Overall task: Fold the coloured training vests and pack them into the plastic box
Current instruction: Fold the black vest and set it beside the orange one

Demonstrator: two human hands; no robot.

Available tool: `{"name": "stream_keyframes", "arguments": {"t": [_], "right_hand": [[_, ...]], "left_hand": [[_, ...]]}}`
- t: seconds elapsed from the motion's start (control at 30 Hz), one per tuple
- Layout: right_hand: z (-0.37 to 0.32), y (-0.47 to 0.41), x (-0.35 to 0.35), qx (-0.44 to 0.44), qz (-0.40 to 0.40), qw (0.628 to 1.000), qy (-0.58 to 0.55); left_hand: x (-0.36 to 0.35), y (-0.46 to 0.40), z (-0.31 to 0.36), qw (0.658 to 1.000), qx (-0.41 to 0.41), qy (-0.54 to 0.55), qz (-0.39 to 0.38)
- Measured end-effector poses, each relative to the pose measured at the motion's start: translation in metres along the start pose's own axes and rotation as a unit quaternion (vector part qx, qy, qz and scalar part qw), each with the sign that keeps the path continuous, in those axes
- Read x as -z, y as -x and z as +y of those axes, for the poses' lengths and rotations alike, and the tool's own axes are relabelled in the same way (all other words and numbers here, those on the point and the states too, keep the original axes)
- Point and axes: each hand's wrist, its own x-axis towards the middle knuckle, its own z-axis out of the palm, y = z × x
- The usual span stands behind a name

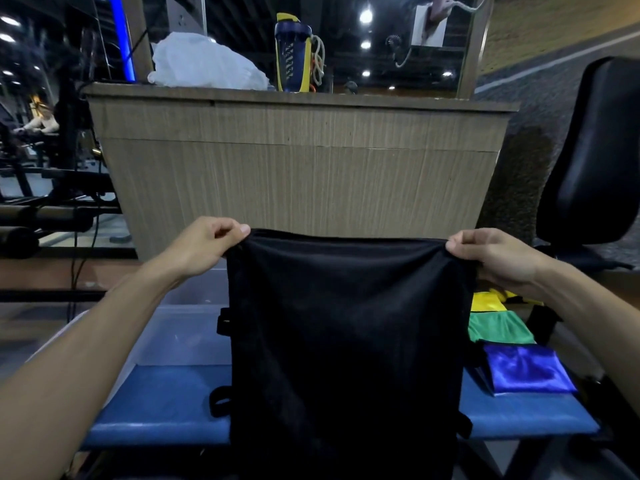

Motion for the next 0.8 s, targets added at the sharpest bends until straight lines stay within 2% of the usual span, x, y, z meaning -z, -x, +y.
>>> {"name": "stream_keyframes", "arguments": {"t": [0.17,0.33,0.4,0.47,0.53,0.67,0.8], "right_hand": [[0.003,0.009,0.021,-0.031,-0.066,0.997,0.033],[0.005,0.021,0.033,-0.044,-0.141,0.987,-0.062],[0.006,0.014,0.022,-0.047,-0.11,0.991,-0.059],[0.006,0.002,0.0,-0.056,-0.043,0.996,-0.061],[-0.004,-0.003,-0.037,-0.056,0.005,0.996,-0.067],[-0.032,-0.009,-0.123,-0.02,0.023,0.999,-0.016],[-0.044,-0.016,-0.15,0.004,0.085,0.996,-0.011]], "left_hand": [[0.006,0.009,0.0,0.986,0.0,0.15,-0.068],[0.01,0.018,0.01,0.949,-0.015,0.306,-0.076],[0.01,0.008,0.011,0.952,0.024,0.302,-0.048],[0.003,-0.004,0.011,0.97,0.086,0.225,0.024],[-0.02,-0.01,0.022,0.981,0.098,0.149,0.079],[-0.091,0.008,0.08,0.989,0.034,0.134,-0.055],[-0.114,0.006,0.087,0.983,0.058,0.17,-0.024]]}}
